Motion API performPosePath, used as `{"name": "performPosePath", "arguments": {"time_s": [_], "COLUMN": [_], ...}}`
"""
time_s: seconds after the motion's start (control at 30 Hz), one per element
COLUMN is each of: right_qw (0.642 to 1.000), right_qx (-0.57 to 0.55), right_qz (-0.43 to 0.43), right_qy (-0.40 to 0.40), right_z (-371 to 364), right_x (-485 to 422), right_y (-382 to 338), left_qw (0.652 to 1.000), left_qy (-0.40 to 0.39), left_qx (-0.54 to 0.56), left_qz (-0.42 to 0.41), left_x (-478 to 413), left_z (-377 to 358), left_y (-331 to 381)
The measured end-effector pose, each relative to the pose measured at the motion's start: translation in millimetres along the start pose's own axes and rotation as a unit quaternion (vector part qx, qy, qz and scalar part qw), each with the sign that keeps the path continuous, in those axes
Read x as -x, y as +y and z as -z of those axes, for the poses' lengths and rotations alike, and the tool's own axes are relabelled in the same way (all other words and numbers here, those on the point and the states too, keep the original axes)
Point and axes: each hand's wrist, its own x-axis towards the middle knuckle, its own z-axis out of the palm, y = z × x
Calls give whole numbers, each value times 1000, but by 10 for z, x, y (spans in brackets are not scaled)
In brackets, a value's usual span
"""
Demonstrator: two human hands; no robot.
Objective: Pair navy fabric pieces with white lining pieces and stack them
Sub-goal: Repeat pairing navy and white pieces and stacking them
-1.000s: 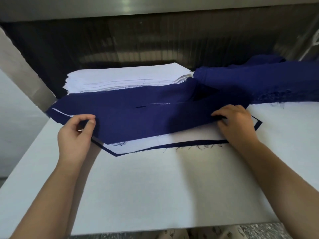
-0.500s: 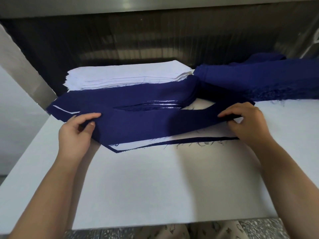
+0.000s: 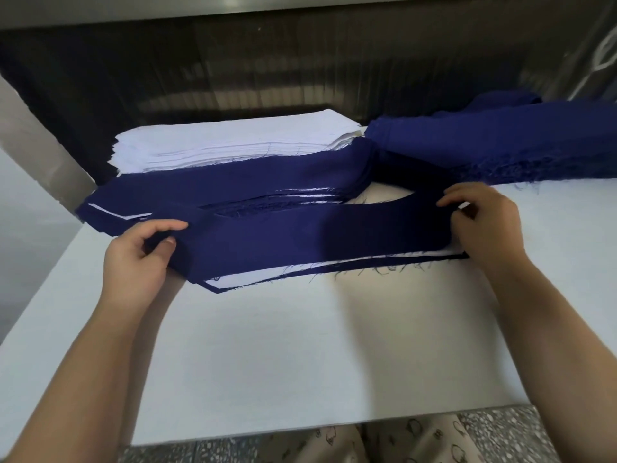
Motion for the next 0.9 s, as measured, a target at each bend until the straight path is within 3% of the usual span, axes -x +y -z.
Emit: {"name": "performPosePath", "arguments": {"time_s": [0.2,0.37,0.57,0.9], "right_qw": [987,994,998,997], "right_qx": [-120,-35,-41,-33], "right_qz": [-103,-28,-41,-58], "right_qy": [-36,-98,-40,-46], "right_z": [15,31,72,121], "right_x": [-8,40,49,62], "right_y": [-11,-59,20,56], "left_qw": [1000,1000,998,995], "left_qy": [5,10,-2,-40], "left_qx": [13,9,69,-73], "left_qz": [-3,-11,11,-59], "left_x": [-2,-16,-9,39], "left_z": [3,2,15,-1], "left_y": [-13,-56,-98,6]}}
